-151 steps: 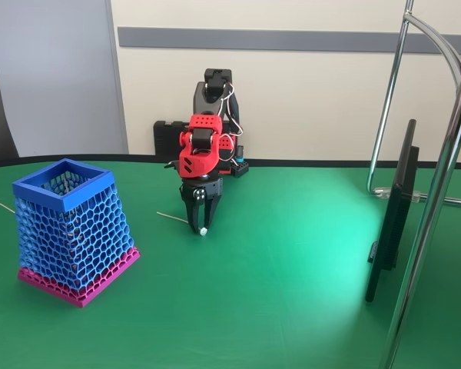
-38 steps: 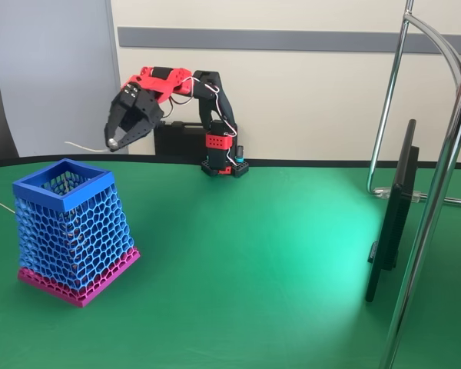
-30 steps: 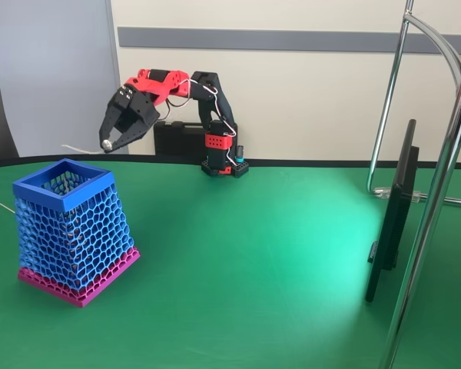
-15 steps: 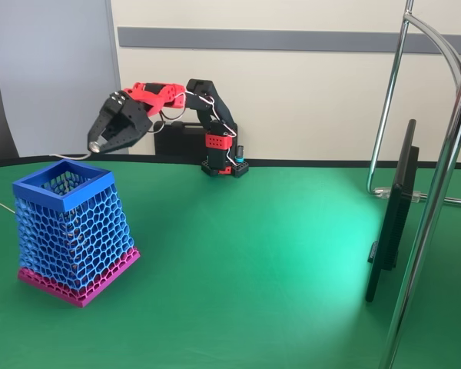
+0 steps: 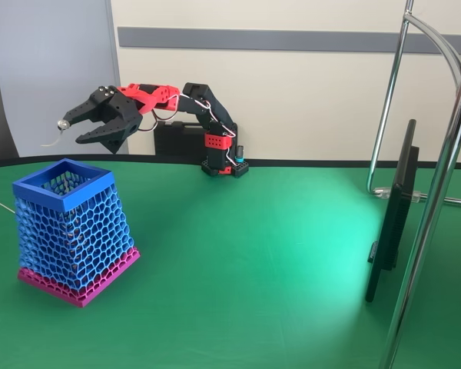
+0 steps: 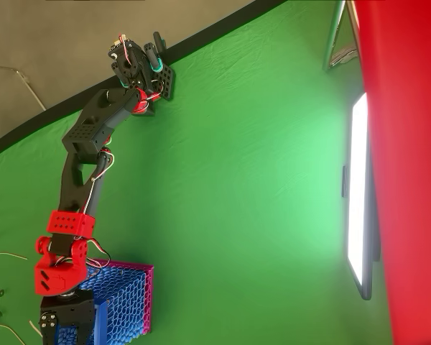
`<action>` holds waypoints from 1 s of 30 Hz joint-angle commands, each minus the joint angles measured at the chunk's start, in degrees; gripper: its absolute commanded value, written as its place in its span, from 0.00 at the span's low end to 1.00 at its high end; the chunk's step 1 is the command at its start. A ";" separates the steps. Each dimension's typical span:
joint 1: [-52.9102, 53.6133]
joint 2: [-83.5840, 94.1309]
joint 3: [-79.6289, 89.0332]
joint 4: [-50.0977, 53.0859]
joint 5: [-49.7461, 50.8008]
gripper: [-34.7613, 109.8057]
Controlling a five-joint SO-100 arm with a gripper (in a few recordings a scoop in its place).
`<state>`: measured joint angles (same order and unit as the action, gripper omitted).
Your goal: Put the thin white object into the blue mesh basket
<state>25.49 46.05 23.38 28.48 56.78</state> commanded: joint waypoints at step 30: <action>-5.27 10.02 25.93 -18.37 -7.56 0.42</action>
<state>21.09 51.15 49.13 11.43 49.92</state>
